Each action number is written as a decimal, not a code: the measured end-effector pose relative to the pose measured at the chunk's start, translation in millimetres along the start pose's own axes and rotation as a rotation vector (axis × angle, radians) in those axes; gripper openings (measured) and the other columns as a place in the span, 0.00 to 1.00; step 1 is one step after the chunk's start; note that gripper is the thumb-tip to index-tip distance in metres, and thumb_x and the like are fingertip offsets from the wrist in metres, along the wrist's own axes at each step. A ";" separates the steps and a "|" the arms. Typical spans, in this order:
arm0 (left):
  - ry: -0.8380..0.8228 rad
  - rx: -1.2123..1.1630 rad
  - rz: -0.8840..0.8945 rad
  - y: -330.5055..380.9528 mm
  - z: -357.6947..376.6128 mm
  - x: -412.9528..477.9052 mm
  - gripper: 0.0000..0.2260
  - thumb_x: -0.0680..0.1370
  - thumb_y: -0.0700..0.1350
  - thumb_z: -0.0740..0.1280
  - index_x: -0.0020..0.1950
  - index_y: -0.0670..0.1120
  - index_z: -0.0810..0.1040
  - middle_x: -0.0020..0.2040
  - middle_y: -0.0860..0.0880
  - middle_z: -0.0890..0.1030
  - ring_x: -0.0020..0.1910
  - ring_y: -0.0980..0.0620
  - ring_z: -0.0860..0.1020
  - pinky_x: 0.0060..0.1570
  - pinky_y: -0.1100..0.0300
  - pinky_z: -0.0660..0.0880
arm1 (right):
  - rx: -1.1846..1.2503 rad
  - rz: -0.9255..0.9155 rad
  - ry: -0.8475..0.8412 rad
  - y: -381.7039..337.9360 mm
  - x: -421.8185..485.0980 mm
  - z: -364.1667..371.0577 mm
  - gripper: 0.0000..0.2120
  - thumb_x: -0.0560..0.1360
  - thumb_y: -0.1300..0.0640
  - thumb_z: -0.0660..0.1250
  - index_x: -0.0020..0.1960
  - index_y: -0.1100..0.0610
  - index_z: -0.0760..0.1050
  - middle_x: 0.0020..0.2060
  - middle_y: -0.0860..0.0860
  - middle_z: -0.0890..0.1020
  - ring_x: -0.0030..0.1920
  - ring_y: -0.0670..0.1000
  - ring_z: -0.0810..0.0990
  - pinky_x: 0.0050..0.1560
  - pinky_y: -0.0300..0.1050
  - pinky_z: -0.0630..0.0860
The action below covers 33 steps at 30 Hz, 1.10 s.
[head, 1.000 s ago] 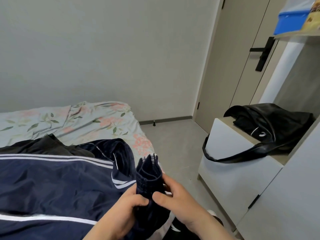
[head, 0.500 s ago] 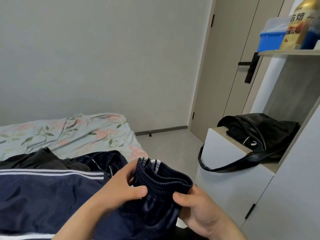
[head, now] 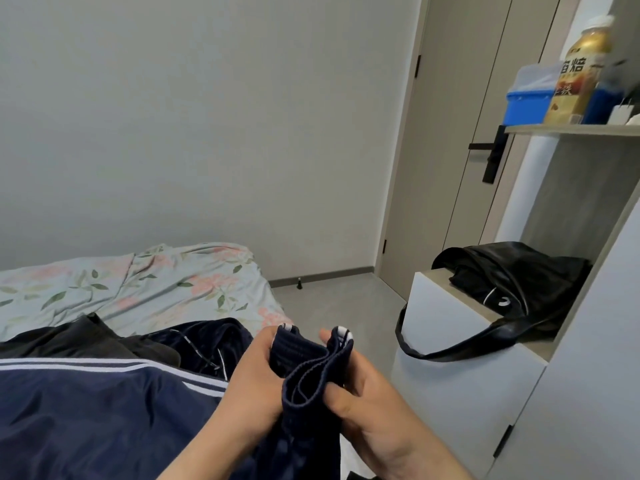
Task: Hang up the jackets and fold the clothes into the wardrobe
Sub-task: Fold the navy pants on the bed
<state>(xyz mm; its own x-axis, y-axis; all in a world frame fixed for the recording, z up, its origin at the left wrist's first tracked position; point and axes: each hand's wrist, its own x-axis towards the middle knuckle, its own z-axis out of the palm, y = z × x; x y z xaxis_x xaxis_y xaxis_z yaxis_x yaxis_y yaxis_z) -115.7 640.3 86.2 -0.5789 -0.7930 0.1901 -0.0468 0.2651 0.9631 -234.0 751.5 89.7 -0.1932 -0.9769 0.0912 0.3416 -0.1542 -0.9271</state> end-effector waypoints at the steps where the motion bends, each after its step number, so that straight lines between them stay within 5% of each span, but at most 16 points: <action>1: 0.044 0.026 0.009 4.2 -0.7 0.4 0.19 0.58 0.56 0.78 0.45 0.58 0.77 0.42 0.54 0.84 0.36 0.63 0.79 0.37 0.67 0.76 | -0.062 -0.007 0.071 0.0 1.5 -2.1 0.27 0.64 0.57 0.80 0.62 0.53 0.78 0.59 0.54 0.83 0.61 0.56 0.81 0.56 0.49 0.80; 4: 0.174 0.044 0.048 17.4 -15.1 9.2 0.12 0.68 0.48 0.77 0.47 0.55 0.78 0.43 0.57 0.84 0.39 0.61 0.81 0.40 0.64 0.73 | -0.322 -0.079 0.292 -15.4 8.2 -12.0 0.10 0.67 0.58 0.78 0.47 0.54 0.82 0.45 0.55 0.86 0.44 0.55 0.85 0.41 0.44 0.80; 7: 0.254 -0.027 0.087 43.3 -47.8 35.4 0.06 0.74 0.44 0.73 0.49 0.51 0.79 0.43 0.51 0.84 0.43 0.53 0.83 0.43 0.55 0.77 | -0.515 -0.182 0.481 -58.3 20.6 -29.7 0.02 0.71 0.57 0.75 0.44 0.54 0.84 0.40 0.50 0.87 0.42 0.49 0.86 0.40 0.39 0.79; 11: 0.213 -0.057 0.173 101.8 -98.6 90.7 0.03 0.79 0.42 0.67 0.49 0.43 0.79 0.45 0.40 0.84 0.46 0.40 0.83 0.48 0.46 0.78 | -0.529 -0.269 0.561 -137.0 48.1 -39.7 0.02 0.73 0.56 0.75 0.43 0.54 0.85 0.41 0.50 0.87 0.43 0.50 0.86 0.40 0.40 0.81; 15: 0.095 0.080 0.255 177.9 -130.3 143.7 0.05 0.79 0.43 0.67 0.47 0.43 0.81 0.47 0.38 0.84 0.45 0.38 0.83 0.52 0.41 0.78 | -0.435 -0.268 0.499 -215.9 79.7 -21.4 0.03 0.75 0.62 0.72 0.45 0.55 0.84 0.44 0.54 0.87 0.43 0.52 0.87 0.38 0.42 0.81; 19: 0.296 0.202 0.314 267.7 -144.1 183.0 0.11 0.71 0.48 0.72 0.41 0.39 0.79 0.38 0.36 0.82 0.35 0.39 0.81 0.41 0.45 0.79 | -0.336 -0.208 0.586 -295.6 105.4 8.6 0.09 0.72 0.67 0.68 0.52 0.65 0.80 0.44 0.62 0.86 0.39 0.59 0.85 0.41 0.51 0.83; 23: 0.420 0.148 0.348 337.8 -129.2 185.7 0.10 0.67 0.45 0.73 0.36 0.40 0.75 0.31 0.43 0.74 0.31 0.46 0.75 0.34 0.52 0.71 | -0.235 -0.304 0.608 -345.0 116.2 53.5 0.06 0.72 0.66 0.66 0.47 0.63 0.78 0.41 0.62 0.84 0.38 0.59 0.83 0.47 0.55 0.82; 28: 0.122 -0.022 0.459 376.4 -80.8 148.0 0.16 0.66 0.47 0.73 0.37 0.34 0.76 0.32 0.43 0.75 0.31 0.48 0.76 0.33 0.55 0.71 | -0.315 -0.383 0.374 -355.2 116.0 109.2 0.09 0.78 0.57 0.65 0.54 0.60 0.79 0.45 0.57 0.86 0.43 0.56 0.85 0.48 0.54 0.82; 33: -0.117 -0.203 0.339 384.5 -73.3 125.6 0.10 0.78 0.37 0.60 0.44 0.38 0.80 0.37 0.44 0.83 0.33 0.47 0.81 0.32 0.61 0.75 | -0.236 -0.454 0.223 -351.8 103.8 125.4 0.22 0.82 0.44 0.59 0.60 0.60 0.80 0.55 0.62 0.84 0.54 0.61 0.83 0.64 0.60 0.75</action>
<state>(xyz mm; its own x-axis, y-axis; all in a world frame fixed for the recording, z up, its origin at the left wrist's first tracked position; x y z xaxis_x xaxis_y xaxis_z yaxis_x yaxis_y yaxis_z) -146.8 602.4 494.4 -0.6227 -0.6086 0.4917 0.3172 0.3781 0.8697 -258.9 685.8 470.9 -0.4715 -0.7611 0.4455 -0.0316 -0.4903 -0.8710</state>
